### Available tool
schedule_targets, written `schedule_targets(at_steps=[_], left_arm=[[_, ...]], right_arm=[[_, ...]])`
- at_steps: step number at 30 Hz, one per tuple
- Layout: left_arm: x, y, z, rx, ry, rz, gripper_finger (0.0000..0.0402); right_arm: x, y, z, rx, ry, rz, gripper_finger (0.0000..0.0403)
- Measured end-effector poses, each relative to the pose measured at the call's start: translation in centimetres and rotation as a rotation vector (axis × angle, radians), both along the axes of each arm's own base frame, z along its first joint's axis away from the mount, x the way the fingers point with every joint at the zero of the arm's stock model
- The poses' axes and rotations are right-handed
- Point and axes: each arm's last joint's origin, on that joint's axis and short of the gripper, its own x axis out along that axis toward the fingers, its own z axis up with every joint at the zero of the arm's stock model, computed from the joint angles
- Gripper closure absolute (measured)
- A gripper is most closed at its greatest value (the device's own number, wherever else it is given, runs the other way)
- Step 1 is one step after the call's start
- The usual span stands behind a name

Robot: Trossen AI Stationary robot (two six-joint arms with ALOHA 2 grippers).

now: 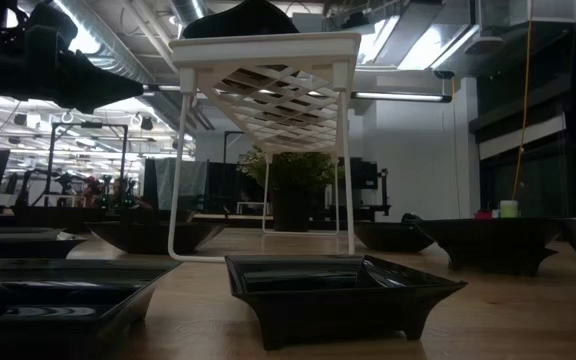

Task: Pick & Place Mini shaped plates
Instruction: Stack the distorted square plate on top of the distorted square plate on the shelf

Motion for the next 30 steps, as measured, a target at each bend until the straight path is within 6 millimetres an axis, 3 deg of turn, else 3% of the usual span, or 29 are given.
schedule_targets(at_steps=[7,15,21,30], left_arm=[[0.0,0.0,0.0,0.000,0.000,0.000,0.0349],[0.0,0.0,0.0,0.000,0.000,0.000,0.0347],[0.0,0.0,0.0,0.000,0.000,0.000,0.0350],[0.0,0.0,0.0,0.000,0.000,0.000,0.0349]], right_arm=[[0.0,0.0,0.1,0.001,-0.011,0.005,0.0396],[0.1,0.2,0.6,0.030,-0.036,0.005,0.0390],[-0.1,-0.2,3.1,0.069,-0.099,0.025,0.0394],[-0.9,-1.4,8.4,0.101,-0.306,0.010,0.0396]])
